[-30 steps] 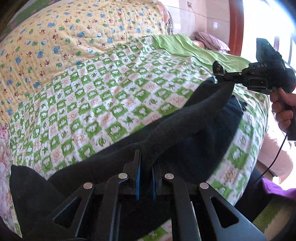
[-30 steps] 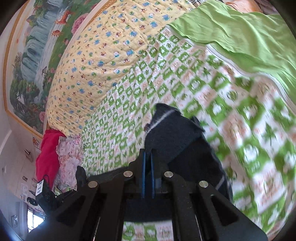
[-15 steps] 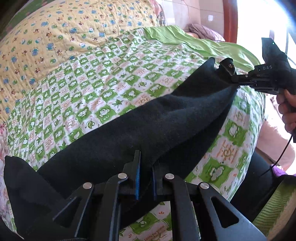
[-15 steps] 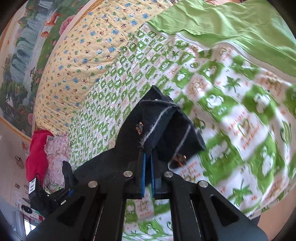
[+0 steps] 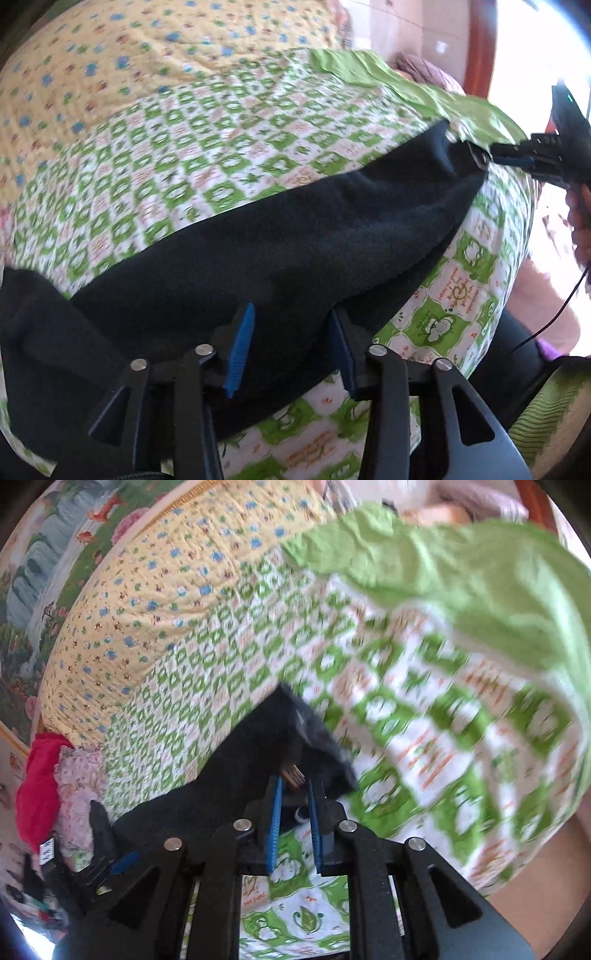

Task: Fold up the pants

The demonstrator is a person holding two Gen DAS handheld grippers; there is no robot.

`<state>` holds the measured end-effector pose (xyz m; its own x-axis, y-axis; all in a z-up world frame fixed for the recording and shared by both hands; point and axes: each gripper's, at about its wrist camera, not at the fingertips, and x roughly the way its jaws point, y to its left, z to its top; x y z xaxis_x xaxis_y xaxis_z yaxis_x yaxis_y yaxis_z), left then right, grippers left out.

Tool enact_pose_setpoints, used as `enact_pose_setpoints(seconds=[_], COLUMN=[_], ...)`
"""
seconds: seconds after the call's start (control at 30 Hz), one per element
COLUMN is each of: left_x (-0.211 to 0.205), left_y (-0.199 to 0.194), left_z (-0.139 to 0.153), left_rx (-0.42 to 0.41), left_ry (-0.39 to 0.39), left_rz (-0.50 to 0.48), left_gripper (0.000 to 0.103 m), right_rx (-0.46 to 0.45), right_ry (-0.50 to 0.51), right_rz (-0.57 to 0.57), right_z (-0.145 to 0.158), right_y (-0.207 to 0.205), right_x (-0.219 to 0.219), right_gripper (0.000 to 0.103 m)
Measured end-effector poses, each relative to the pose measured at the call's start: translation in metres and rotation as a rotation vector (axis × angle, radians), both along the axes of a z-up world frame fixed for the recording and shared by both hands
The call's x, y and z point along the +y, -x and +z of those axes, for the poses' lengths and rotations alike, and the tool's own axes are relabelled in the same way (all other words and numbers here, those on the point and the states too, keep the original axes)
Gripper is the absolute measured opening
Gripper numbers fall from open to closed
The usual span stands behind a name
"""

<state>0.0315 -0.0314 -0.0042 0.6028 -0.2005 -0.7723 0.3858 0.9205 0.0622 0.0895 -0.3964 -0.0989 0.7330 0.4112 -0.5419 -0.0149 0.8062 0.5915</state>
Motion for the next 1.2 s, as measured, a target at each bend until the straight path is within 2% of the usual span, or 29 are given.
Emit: enact_pose_setpoints(seconds=[0.1, 0.2, 0.33, 0.57, 0.9, 0.97, 1.07, 1.1, 1.2], left_x=[0.016, 0.032, 0.059, 0.104, 0.142, 0.147, 0.155, 0.157, 0.169], left_y=[0.004, 0.007, 0.011, 0.006, -0.005, -0.012, -0.022, -0.024, -0.04], left_z=[0.004, 0.008, 0.019, 0.031, 0.042, 0.046, 0.054, 0.056, 0.06], left_rx=[0.01, -0.002, -0.025, -0.043, -0.05, -0.056, -0.067, -0.067, -0.052], left_ry=[0.048, 0.049, 0.076, 0.101, 0.125, 0.111, 0.092, 0.088, 0.071], left_rz=[0.066, 0.156, 0.262, 0.415, 0.555, 0.585, 0.62, 0.63, 0.666], left_gripper=[0.046, 0.046, 0.052, 0.056, 0.064, 0.07, 0.072, 0.072, 0.074], right_rx=[-0.054, -0.1, -0.129, -0.129, -0.128, -0.124, -0.116, -0.114, -0.108], right_ry=[0.032, 0.049, 0.057, 0.048, 0.075, 0.083, 0.093, 0.096, 0.096], right_rz=[-0.017, -0.002, 0.089, 0.27, 0.502, 0.557, 0.643, 0.661, 0.733], right_z=[0.013, 0.023, 0.028, 0.027, 0.026, 0.025, 0.022, 0.022, 0.019], right_y=[0.005, 0.006, 0.0, -0.012, -0.016, -0.015, -0.015, -0.015, -0.015], right_x=[0.003, 0.015, 0.041, 0.099, 0.167, 0.181, 0.203, 0.21, 0.233], right_gripper=[0.016, 0.016, 0.016, 0.016, 0.016, 0.016, 0.016, 0.02, 0.042])
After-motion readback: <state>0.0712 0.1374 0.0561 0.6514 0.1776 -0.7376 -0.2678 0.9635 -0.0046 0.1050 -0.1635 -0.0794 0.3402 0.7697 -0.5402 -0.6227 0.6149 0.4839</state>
